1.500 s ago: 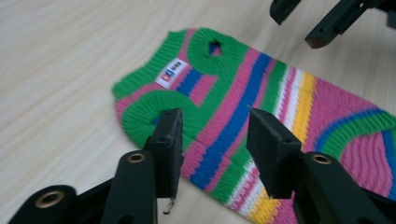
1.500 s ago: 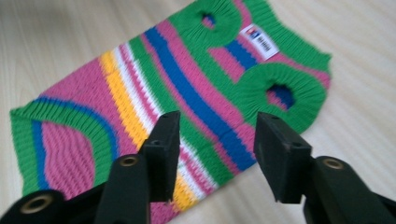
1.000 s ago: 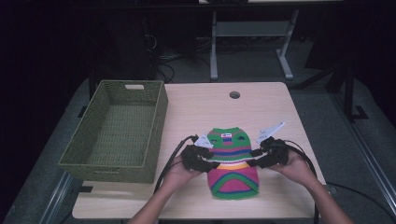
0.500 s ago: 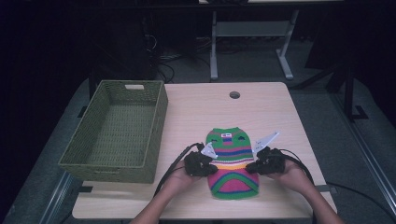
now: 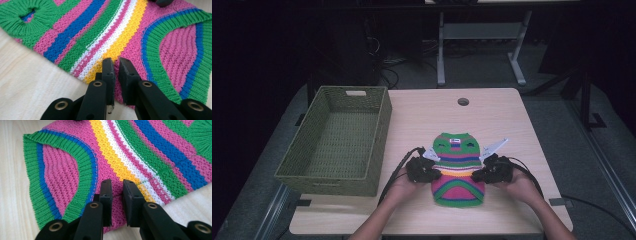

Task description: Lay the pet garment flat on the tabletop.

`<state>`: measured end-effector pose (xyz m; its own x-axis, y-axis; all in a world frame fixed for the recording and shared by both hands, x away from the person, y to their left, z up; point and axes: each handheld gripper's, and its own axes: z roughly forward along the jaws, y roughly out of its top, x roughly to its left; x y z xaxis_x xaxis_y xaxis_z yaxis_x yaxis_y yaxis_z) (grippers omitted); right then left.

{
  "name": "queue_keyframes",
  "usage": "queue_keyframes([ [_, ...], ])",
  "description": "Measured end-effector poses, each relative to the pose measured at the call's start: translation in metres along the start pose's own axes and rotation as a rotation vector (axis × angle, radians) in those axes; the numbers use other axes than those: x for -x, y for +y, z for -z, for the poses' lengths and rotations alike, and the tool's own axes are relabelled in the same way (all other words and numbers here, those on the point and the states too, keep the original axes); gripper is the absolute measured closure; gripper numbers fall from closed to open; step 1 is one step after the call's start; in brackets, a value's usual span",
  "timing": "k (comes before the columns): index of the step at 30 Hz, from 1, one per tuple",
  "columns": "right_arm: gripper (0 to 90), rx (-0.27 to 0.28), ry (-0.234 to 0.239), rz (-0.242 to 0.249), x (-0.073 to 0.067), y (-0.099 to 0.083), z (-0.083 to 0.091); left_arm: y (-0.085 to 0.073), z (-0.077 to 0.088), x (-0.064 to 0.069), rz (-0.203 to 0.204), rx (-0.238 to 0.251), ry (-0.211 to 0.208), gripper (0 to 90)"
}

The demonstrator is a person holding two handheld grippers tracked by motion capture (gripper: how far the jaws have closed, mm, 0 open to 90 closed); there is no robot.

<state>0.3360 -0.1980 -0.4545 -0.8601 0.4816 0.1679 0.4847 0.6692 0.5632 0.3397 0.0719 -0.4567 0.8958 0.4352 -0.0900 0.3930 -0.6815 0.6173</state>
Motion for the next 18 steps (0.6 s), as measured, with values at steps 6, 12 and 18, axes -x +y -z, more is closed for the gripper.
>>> queue_keyframes([
  [6,76.1,0.025,-0.013,-0.026,0.006,0.001,-0.002,0.001,-0.002,-0.007,0.030,0.017,0.017,80.5],
  [12,74.4,0.051,-0.028,-0.045,0.013,0.001,-0.002,0.004,-0.004,-0.012,0.043,0.024,0.030,77.7],
  [18,73.0,0.068,-0.028,-0.068,0.018,0.000,-0.002,0.003,-0.004,-0.015,0.057,0.038,0.017,76.6],
])
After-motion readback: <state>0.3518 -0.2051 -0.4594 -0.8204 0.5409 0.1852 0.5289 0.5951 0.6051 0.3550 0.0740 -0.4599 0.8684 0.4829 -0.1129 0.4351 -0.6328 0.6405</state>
